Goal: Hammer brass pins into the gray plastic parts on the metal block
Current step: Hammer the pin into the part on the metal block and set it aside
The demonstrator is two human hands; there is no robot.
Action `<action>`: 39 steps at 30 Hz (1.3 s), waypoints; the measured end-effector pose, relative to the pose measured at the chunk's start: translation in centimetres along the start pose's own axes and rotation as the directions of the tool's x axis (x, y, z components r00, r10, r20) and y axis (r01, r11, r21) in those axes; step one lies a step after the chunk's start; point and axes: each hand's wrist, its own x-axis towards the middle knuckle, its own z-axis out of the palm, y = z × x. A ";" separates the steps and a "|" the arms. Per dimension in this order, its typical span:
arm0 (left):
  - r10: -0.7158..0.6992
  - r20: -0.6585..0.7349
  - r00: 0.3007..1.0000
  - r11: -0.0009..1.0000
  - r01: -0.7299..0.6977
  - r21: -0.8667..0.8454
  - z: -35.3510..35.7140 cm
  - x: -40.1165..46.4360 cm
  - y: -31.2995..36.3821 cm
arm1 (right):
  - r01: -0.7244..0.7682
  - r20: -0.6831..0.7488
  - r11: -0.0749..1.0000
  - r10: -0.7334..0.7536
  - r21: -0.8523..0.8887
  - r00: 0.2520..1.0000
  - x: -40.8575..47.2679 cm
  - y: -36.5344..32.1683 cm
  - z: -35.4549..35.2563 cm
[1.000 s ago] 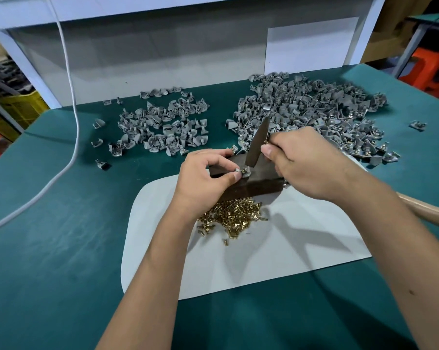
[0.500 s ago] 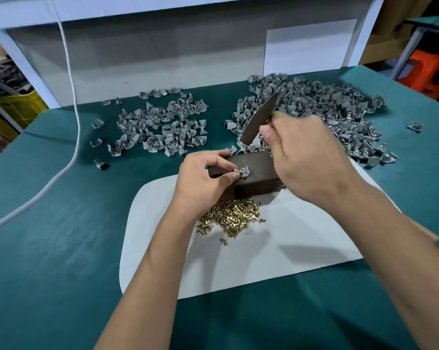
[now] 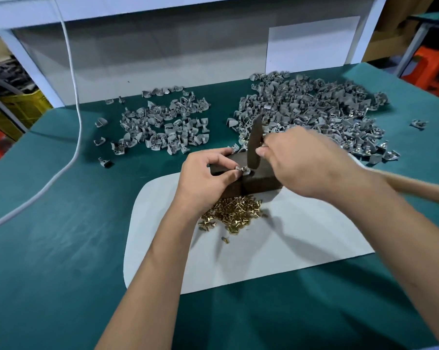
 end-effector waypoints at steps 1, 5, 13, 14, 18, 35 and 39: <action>0.001 0.007 1.000 1.000 -0.001 -0.002 0.0 0.0 0.0 | 0.008 -0.076 1.000 -0.008 0.000 0.997 0.0 0.2 -0.2; 0.008 0.002 1.000 1.000 -0.008 -0.006 0.0 0.1 -0.1 | 0.009 -0.128 0.993 0.006 0.118 0.992 -0.2 -0.7 0.8; 0.005 0.013 1.000 1.000 -0.005 -0.005 -0.1 0.3 -0.3 | 0.054 -0.261 0.992 -0.023 0.112 0.965 -0.4 -0.6 0.5; 0.004 0.013 1.000 1.000 -0.004 -0.012 -0.1 0.2 -0.4 | 0.058 -0.196 0.994 -0.037 0.098 0.980 -0.6 -1.1 1.0; 0.004 0.016 1.000 1.000 -0.004 -0.016 0.1 0.1 -0.4 | 0.040 -0.053 0.999 -0.040 0.013 0.998 -0.5 -0.6 0.6; -0.008 0.006 1.000 1.000 0.008 -0.006 0.1 0.4 -0.6 | -0.006 -0.008 1.000 0.006 0.009 1.000 -1.0 -0.9 0.9; 0.000 0.014 1.000 1.000 0.000 0.009 -0.1 0.4 -0.6 | 0.039 -0.289 0.998 -0.024 0.049 0.957 -0.8 -0.6 -0.2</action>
